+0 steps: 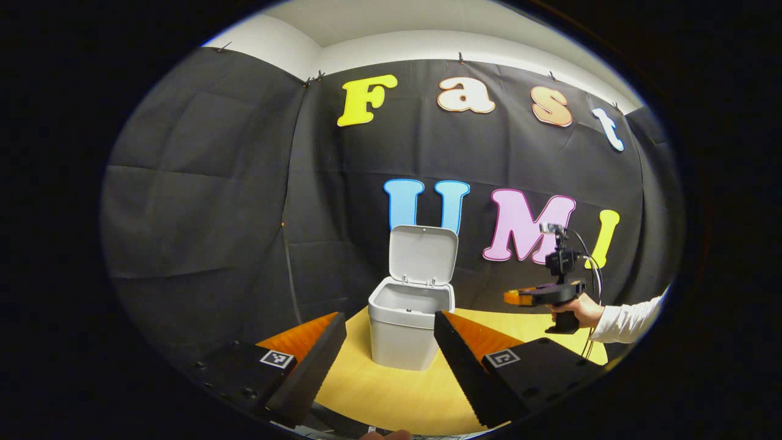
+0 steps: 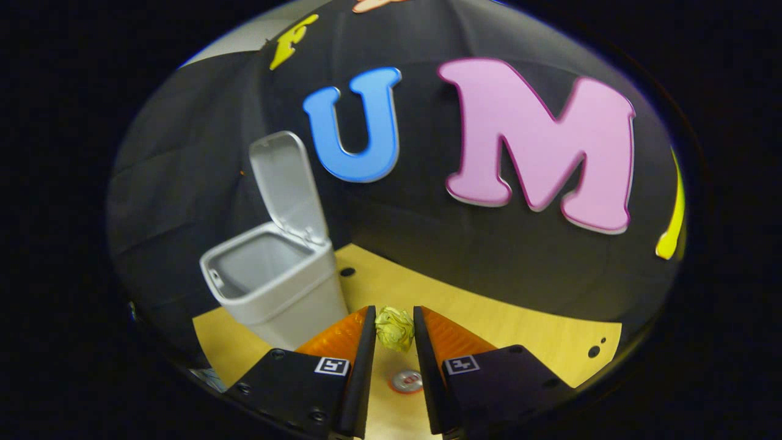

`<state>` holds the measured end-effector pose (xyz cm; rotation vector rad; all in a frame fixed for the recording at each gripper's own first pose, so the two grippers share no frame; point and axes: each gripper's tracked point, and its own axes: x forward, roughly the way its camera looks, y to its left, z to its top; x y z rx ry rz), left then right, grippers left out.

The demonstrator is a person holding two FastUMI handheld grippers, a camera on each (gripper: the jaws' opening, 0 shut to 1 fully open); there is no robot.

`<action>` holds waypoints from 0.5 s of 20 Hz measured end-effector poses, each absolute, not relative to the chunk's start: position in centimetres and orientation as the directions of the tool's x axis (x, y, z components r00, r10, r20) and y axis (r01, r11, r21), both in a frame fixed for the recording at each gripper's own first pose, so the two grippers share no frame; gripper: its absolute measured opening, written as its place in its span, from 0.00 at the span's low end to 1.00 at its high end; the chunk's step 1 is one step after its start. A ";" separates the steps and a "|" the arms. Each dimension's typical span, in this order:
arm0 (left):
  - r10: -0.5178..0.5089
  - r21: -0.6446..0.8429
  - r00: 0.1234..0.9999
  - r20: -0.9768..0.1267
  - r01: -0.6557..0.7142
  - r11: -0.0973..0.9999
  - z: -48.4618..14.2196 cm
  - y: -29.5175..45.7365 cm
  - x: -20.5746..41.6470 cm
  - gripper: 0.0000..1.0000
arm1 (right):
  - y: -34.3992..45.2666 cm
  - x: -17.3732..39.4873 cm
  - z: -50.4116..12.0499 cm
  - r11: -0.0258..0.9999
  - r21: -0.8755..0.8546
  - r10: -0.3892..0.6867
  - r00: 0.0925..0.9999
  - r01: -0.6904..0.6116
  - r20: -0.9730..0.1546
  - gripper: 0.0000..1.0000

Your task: Press the lid of the desktop garbage bin to open it, pick up the crumpled paper on the desktop and throw it into the bin, then pick up the pop can on the desktop and drop it into the bin, and finally close the garbage bin lid.

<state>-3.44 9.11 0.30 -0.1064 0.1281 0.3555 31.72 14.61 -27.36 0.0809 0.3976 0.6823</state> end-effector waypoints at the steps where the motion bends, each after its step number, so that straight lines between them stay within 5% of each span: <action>1: 0.345 -0.083 0.928 -0.142 -0.358 0.930 0.4 9.3 -3.6 0.97 | 14.6 31.6 -27.5 0.755 0.213 0.655 0.695 -0.620 -0.297 0.41; 5: 0.374 -0.078 0.918 -0.135 -0.386 0.919 0.7 9.9 -5.0 0.98 | 15.2 32.1 -28.0 0.678 0.201 0.735 0.646 -0.707 -0.205 0.41; 10: 0.416 -0.075 0.900 -0.129 -0.428 0.901 0.9 10.5 -6.8 0.98 | 15.5 32.7 -30.0 0.612 0.193 0.785 0.559 -0.767 -0.265 0.42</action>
